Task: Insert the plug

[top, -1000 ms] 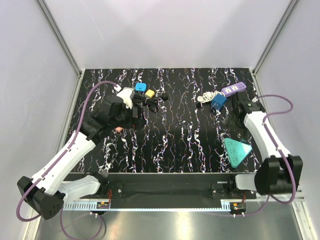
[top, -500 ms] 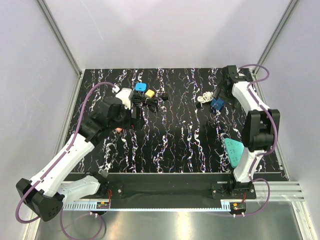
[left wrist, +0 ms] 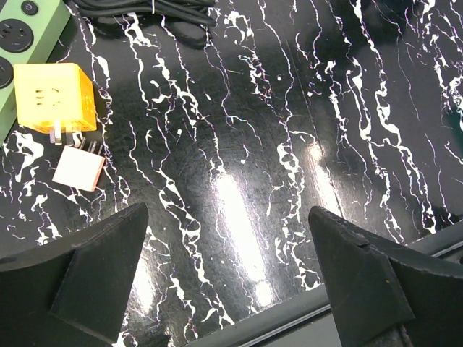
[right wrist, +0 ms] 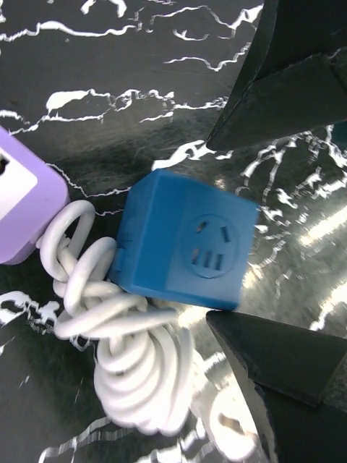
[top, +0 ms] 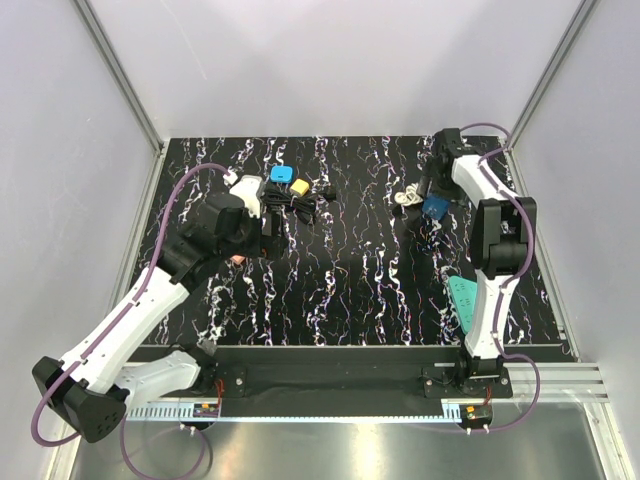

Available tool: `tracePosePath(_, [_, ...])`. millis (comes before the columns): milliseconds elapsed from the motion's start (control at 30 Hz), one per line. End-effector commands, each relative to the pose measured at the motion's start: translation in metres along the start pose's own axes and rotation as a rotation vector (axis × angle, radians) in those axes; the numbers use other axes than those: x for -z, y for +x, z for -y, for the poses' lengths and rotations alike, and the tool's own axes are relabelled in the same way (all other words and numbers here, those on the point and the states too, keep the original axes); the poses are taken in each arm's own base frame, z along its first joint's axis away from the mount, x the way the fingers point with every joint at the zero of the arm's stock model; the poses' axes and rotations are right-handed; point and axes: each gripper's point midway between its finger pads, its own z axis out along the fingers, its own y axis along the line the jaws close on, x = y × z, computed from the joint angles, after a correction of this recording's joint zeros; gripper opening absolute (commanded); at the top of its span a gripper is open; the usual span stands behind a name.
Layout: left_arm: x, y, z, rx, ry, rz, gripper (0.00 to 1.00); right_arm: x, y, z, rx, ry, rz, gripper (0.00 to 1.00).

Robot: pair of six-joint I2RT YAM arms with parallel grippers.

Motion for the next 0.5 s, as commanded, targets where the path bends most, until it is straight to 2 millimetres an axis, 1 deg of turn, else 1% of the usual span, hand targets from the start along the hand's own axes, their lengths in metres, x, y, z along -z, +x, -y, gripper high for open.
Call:
tracePosePath(0, [0.001, -0.011, -0.002, -0.001, -0.012, 0.052, 0.99, -0.012, -0.010, 0.008, 0.075, 0.045, 0.027, 0.95])
tracePosePath(33, [0.001, -0.012, -0.003, 0.000, -0.016, 0.053, 0.99, -0.015, -0.008, 0.010, 0.092, 0.053, 0.019, 0.92])
tracePosePath(67, [0.001, -0.012, -0.004, 0.004, -0.018, 0.054, 0.99, -0.017, -0.006, 0.010, 0.099, 0.050, 0.014, 0.81])
tracePosePath(100, [0.002, -0.013, -0.005, 0.008, -0.021, 0.058, 0.99, -0.016, -0.003, 0.011, 0.103, 0.045, 0.010, 0.74])
tracePosePath(133, [0.002, -0.013, -0.006, 0.010, -0.027, 0.059, 0.99, -0.014, -0.002, 0.010, 0.107, 0.034, 0.012, 0.69])
tracePosePath(167, [0.003, -0.014, -0.006, 0.014, -0.025, 0.064, 0.99, -0.003, -0.008, 0.006, 0.099, -0.003, 0.040, 0.57])
tracePosePath(200, [0.003, -0.014, -0.006, 0.016, -0.027, 0.064, 0.99, 0.000, -0.002, 0.004, 0.104, -0.023, 0.029, 0.53])
tracePosePath(233, [0.003, -0.015, -0.004, 0.019, -0.017, 0.064, 0.99, 0.006, 0.002, -0.002, 0.108, -0.062, 0.022, 0.48])
tracePosePath(267, [0.002, -0.015, -0.004, 0.021, -0.011, 0.061, 0.99, 0.022, -0.005, -0.004, 0.100, -0.093, 0.051, 0.44])
tracePosePath(300, [0.001, -0.014, -0.002, 0.021, 0.001, 0.055, 0.99, 0.025, 0.004, -0.005, 0.104, -0.116, 0.034, 0.39])
tracePosePath(333, [0.001, -0.013, 0.002, 0.023, 0.027, 0.044, 0.99, 0.035, 0.011, -0.017, 0.109, -0.194, 0.019, 0.37])
tracePosePath(367, [-0.001, -0.013, 0.004, 0.026, 0.037, 0.039, 0.99, 0.050, 0.017, -0.024, 0.106, -0.255, 0.028, 0.36])
tracePosePath(400, [-0.002, -0.014, 0.004, 0.030, 0.040, 0.038, 0.99, 0.060, 0.024, -0.034, 0.108, -0.324, 0.019, 0.36])
tracePosePath(433, [-0.003, -0.012, 0.014, 0.035, 0.098, 0.018, 0.99, 0.077, 0.035, -0.053, 0.118, -0.454, -0.008, 0.35])
tracePosePath(467, [-0.004, -0.014, 0.017, 0.042, 0.122, 0.020, 0.98, 0.107, 0.034, -0.070, 0.135, -0.558, 0.040, 0.35])
